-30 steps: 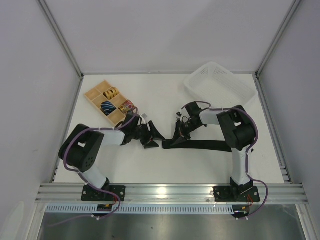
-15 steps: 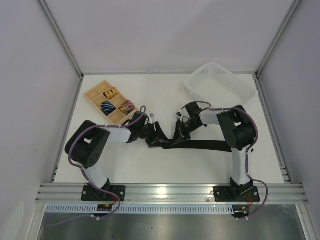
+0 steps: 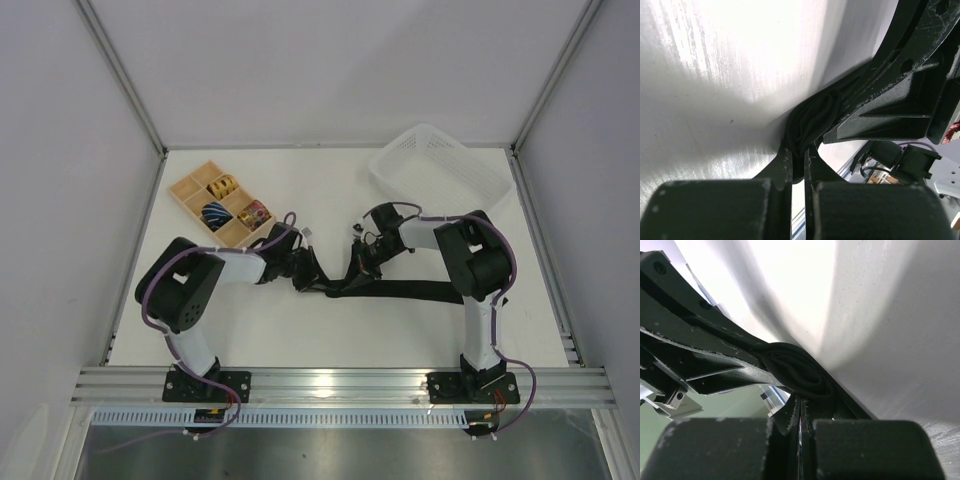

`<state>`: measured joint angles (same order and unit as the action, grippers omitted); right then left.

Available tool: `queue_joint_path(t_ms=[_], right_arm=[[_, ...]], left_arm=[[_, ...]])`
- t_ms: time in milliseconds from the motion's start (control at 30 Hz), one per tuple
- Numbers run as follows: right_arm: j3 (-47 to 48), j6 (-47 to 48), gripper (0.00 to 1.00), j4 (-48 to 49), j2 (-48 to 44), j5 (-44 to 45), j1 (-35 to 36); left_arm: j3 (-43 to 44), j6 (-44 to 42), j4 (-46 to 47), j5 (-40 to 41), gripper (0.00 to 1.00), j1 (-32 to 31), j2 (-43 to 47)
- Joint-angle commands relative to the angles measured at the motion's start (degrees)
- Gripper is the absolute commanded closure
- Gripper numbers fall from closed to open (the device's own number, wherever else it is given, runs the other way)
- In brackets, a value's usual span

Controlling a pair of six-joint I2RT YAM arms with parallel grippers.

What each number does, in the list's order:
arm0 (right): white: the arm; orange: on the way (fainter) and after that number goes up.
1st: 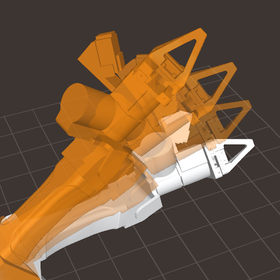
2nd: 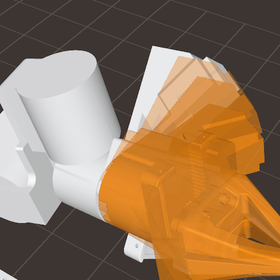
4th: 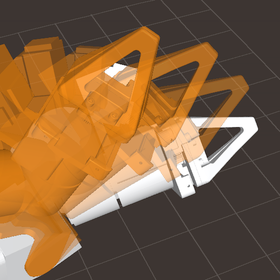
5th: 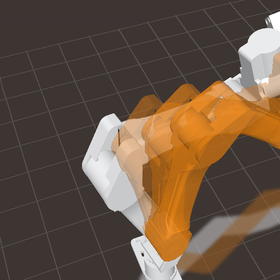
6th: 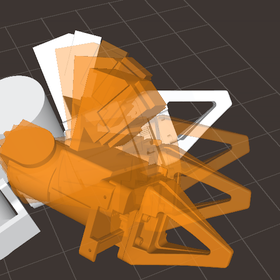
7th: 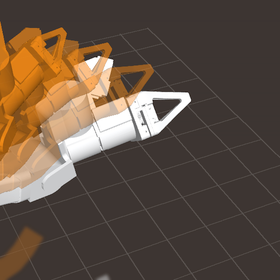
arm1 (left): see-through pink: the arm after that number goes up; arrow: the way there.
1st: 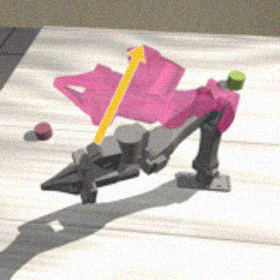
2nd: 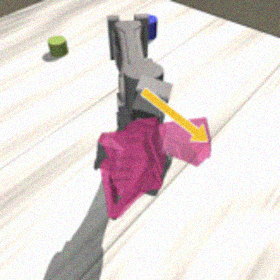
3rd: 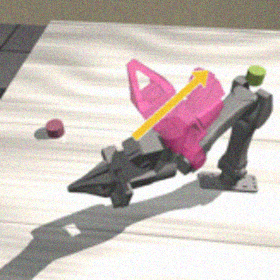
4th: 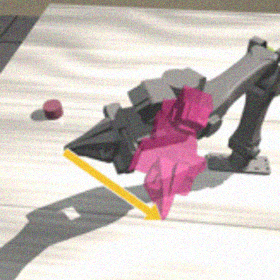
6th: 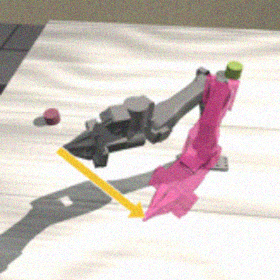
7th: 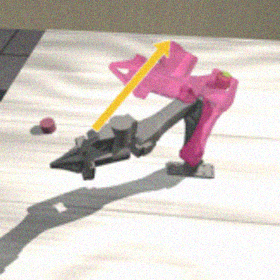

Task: Roll the ties
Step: Roll the tie

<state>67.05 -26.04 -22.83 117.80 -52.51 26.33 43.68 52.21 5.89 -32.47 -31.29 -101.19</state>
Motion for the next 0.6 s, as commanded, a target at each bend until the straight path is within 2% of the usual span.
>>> queue_joint_path(t_ms=[0, 33, 233, 567], right_arm=[[1.24, 2.75, 1.0, -1.95, -0.9, 7.77, 0.39], [1.51, 2.93, 1.0, -2.39, -1.25, 8.21, 0.57], [3.09, 2.05, 1.0, -3.1, -2.57, 9.44, 3.2], [5.2, -0.15, 1.0, -2.66, -1.96, 11.2, 7.77]], left_arm=[[1.76, -4.47, -5.44, 4.77, 0.99, -0.35, 2.39], [1.93, -6.05, -9.19, 5.22, 0.99, -0.53, 2.83], [2.37, -9.58, -17.91, 8.38, 1.0, -0.44, 7.22], [5.88, -12.74, -26.28, 11.2, 0.99, -0.79, 9.61]])
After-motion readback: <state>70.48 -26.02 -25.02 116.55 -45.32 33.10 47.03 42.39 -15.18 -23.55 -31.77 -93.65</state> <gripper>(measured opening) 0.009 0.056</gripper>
